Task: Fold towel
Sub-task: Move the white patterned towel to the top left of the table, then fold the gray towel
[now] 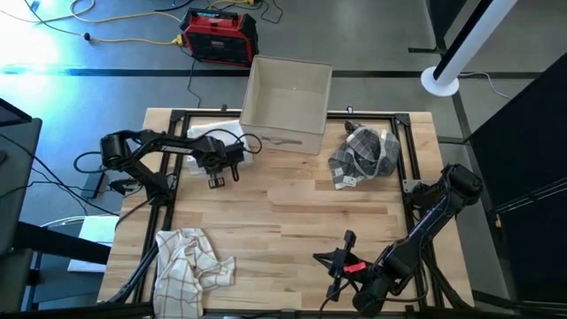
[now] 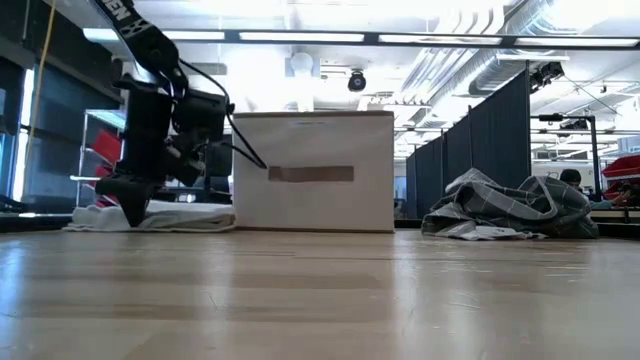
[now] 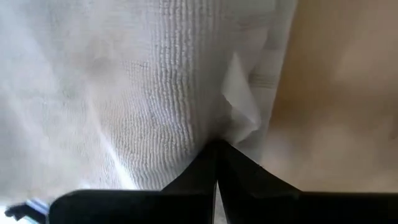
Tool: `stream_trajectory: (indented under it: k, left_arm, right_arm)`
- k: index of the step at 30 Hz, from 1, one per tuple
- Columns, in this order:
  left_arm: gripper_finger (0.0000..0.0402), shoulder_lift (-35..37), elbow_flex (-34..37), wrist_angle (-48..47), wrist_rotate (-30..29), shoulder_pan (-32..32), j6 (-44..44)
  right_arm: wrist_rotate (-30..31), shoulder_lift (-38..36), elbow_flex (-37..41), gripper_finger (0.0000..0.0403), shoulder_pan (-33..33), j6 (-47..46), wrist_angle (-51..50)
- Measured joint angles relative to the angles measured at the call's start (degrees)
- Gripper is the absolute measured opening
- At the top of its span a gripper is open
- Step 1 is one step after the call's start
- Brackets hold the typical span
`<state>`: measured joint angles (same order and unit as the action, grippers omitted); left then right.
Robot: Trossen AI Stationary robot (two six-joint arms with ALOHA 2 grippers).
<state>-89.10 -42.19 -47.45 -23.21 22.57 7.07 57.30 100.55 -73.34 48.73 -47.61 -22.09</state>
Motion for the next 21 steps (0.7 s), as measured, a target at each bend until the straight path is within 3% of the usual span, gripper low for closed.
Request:
stream_trajectory:
  k: [3, 4, 6, 10, 15, 21]
  left_arm:
    - [0.0, 0.33, -1.92, -5.89, -2.49, -1.54, -6.53]
    - [0.0, -0.11, -4.99, -13.21, -2.79, -2.69, -11.91]
    - [0.0, 0.72, -7.92, -18.92, -0.98, -5.11, -19.58]
    - [0.0, 2.59, -12.09, -26.98, 1.02, -11.26, -25.31]
    - [0.0, 7.54, -14.83, -25.83, 1.84, -22.16, -28.85]
    - [0.0, 15.22, -14.98, -10.59, 1.28, -37.6, -25.75]
  right_arm:
    - [0.0, 0.0, 0.0, 0.0, -0.02, 0.01, -0.02]
    - [-0.03, 0.0, 0.0, 0.0, -0.02, 0.03, 0.0]
    - [-0.39, 0.0, 0.0, 0.0, -0.02, 0.03, -0.15]
    - [-1.7, 0.0, -0.04, 0.0, -0.02, -0.2, 0.29]
    - [-3.04, -0.55, -0.11, 0.0, -0.09, -4.22, 0.49]
    - [-3.21, -5.08, -0.11, 0.0, -0.77, -9.37, -2.99]
